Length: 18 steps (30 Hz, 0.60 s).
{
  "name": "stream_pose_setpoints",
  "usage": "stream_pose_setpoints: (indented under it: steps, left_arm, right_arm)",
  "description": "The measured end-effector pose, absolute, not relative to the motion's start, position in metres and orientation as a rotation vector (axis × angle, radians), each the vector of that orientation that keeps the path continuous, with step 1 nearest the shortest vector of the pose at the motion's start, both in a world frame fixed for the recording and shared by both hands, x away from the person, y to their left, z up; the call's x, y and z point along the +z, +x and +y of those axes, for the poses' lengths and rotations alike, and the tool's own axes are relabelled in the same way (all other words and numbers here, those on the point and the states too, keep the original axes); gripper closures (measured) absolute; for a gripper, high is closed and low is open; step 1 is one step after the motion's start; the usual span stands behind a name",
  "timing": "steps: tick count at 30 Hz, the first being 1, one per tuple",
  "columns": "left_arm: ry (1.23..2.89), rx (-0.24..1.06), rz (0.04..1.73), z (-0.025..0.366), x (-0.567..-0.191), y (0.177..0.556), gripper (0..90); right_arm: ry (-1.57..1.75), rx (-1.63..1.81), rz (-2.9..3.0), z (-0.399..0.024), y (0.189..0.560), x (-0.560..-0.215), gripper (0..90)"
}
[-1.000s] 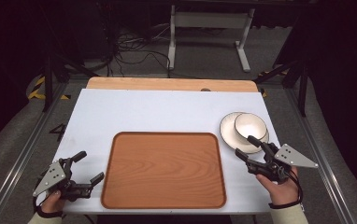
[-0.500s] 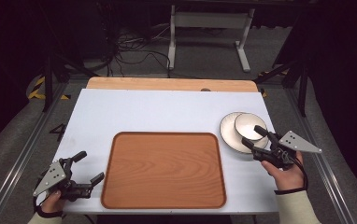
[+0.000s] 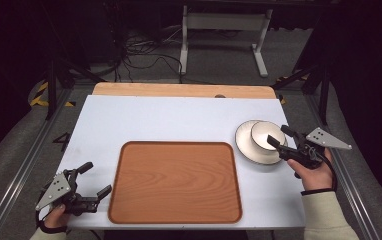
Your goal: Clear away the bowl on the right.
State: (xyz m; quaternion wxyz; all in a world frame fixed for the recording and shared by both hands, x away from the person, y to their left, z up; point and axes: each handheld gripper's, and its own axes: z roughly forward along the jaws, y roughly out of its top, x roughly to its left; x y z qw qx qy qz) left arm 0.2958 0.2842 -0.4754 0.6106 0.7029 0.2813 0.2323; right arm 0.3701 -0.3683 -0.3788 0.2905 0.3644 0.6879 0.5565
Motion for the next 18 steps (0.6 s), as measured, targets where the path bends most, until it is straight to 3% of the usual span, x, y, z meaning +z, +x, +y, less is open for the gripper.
stream_pose_setpoints:
  steps: [7, 18]
  left_arm:
    - [1.623, 0.538, 0.649, 0.284, -0.475, 0.296, 0.3]
    - [1.610, 0.543, 0.644, 0.285, -0.476, 0.295, 0.3]
  right_arm:
    - [0.981, 1.452, 1.842, -0.372, 0.383, -0.380, 32.3]
    - [1.192, 1.252, 1.962, -0.379, 0.406, -0.372, 48.1]
